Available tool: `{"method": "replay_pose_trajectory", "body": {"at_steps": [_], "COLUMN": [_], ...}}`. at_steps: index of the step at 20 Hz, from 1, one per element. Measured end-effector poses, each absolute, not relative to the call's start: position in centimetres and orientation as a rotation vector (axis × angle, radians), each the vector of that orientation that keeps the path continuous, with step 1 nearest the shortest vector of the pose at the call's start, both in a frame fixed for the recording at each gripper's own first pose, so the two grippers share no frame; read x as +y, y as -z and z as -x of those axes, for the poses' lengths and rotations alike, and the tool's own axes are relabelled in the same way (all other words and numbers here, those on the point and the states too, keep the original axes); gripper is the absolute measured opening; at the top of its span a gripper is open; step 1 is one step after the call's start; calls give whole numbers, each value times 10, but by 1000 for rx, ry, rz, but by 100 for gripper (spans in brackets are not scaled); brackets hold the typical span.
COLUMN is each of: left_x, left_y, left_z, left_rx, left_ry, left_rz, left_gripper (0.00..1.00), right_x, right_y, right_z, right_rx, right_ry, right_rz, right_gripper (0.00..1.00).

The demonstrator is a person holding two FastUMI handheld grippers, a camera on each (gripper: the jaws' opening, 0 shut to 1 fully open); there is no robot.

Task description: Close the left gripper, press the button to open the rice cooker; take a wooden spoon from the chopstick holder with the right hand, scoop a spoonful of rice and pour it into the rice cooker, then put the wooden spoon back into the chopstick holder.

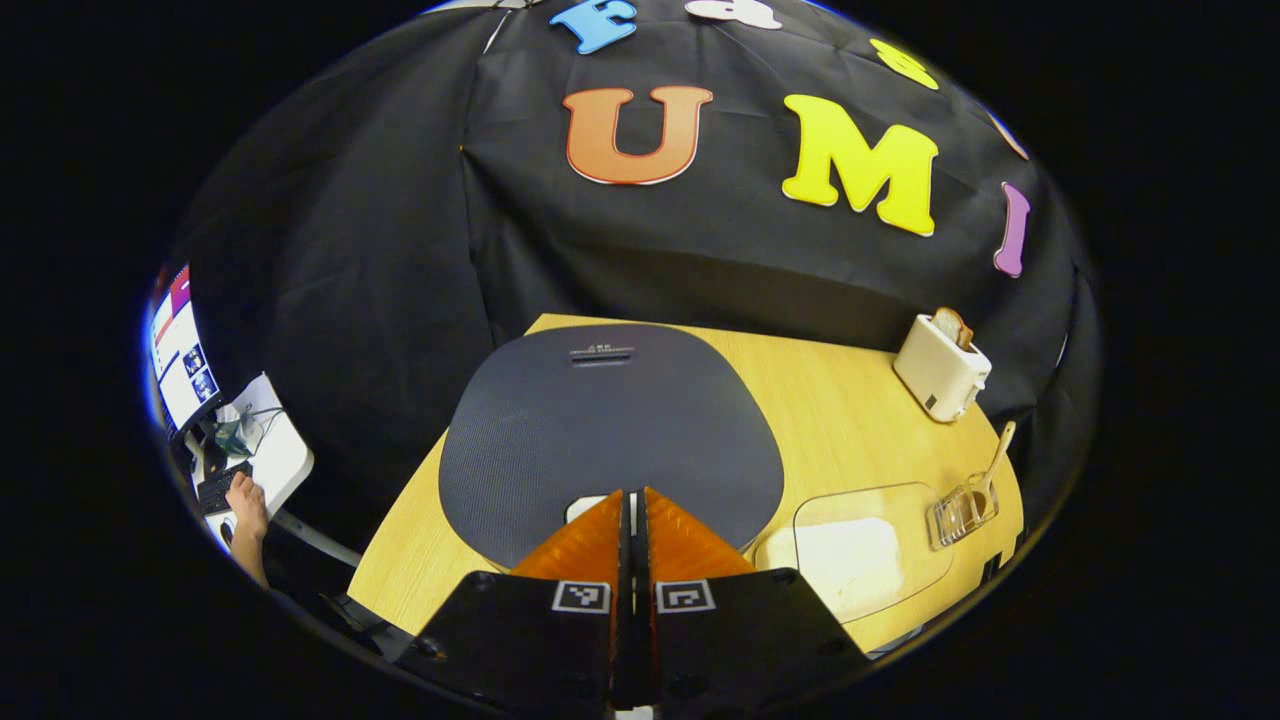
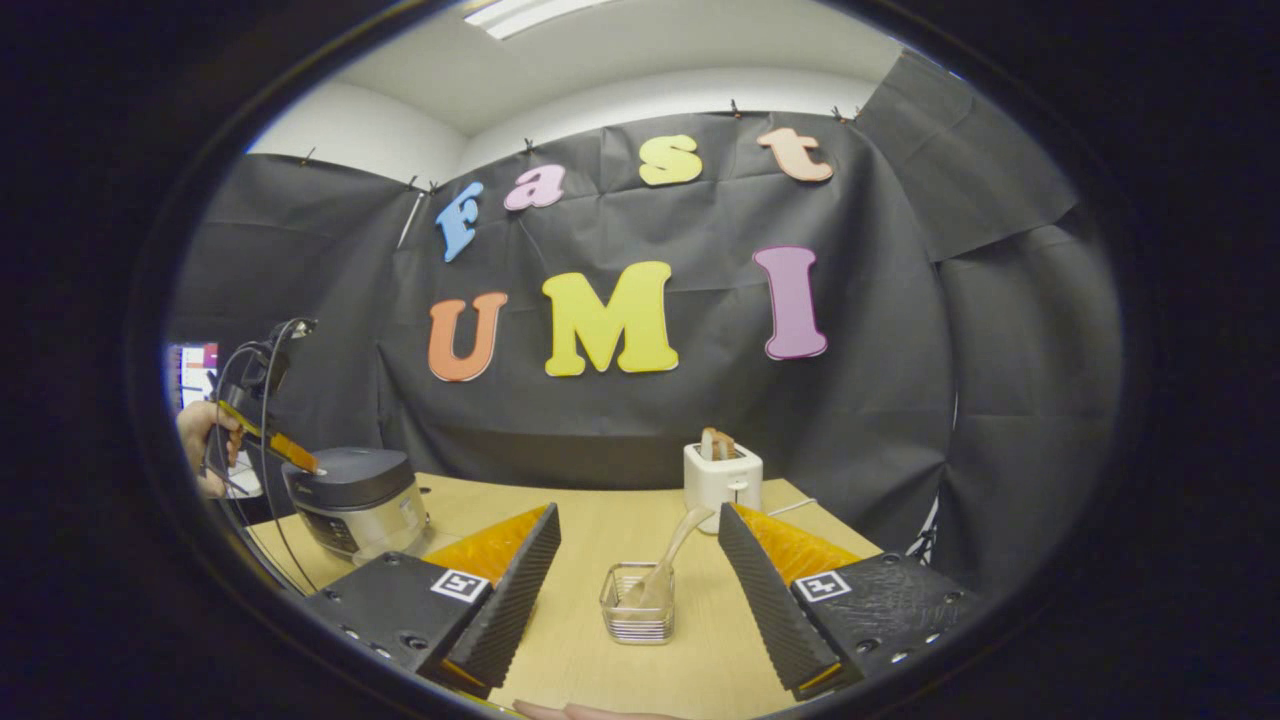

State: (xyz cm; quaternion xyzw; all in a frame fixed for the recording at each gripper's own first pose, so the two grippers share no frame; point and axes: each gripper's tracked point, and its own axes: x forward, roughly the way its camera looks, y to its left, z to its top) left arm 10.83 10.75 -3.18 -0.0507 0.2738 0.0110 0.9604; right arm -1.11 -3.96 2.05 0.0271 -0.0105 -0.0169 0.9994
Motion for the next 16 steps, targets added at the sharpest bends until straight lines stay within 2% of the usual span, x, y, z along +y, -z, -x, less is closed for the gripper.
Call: {"method": "replay_pose_trajectory", "body": {"at_steps": [5,6,7,9,10,11,12,13,16], "left_x": [119,118,117,123,120,114,112,115,120], "left_y": [-32,-46,-60,-81,-85,-88,-90,-91,-95], "left_z": [-123,-123,-123,-118,-114,-108,-105,-99,-87], "left_rx": [342,294,249,176,166,152,145,137,101], "left_ry": [-82,-89,-110,-160,-161,-160,-167,-182,-216], "left_rz": [34,22,9,-17,-17,-12,-9,-11,-16], "left_gripper": [3,11,13,62,73,73,93,99,99], "right_x": [-46,-46,-46,-46,-47,-48,-47,-46,-46], "right_y": [-21,-19,-19,-18,-18,-17,-15,-13,-8], "right_z": [10,10,9,7,7,7,6,4,-1], "right_rx": [-18,-14,-10,-8,-7,-5,-2,6,29], "right_ry": [46,48,49,47,48,51,51,48,48], "right_rz": [-63,-64,-65,-63,-62,-64,-70,-76,-78], "right_gripper": [94,94,95,95,94,94,94,94,96]}}
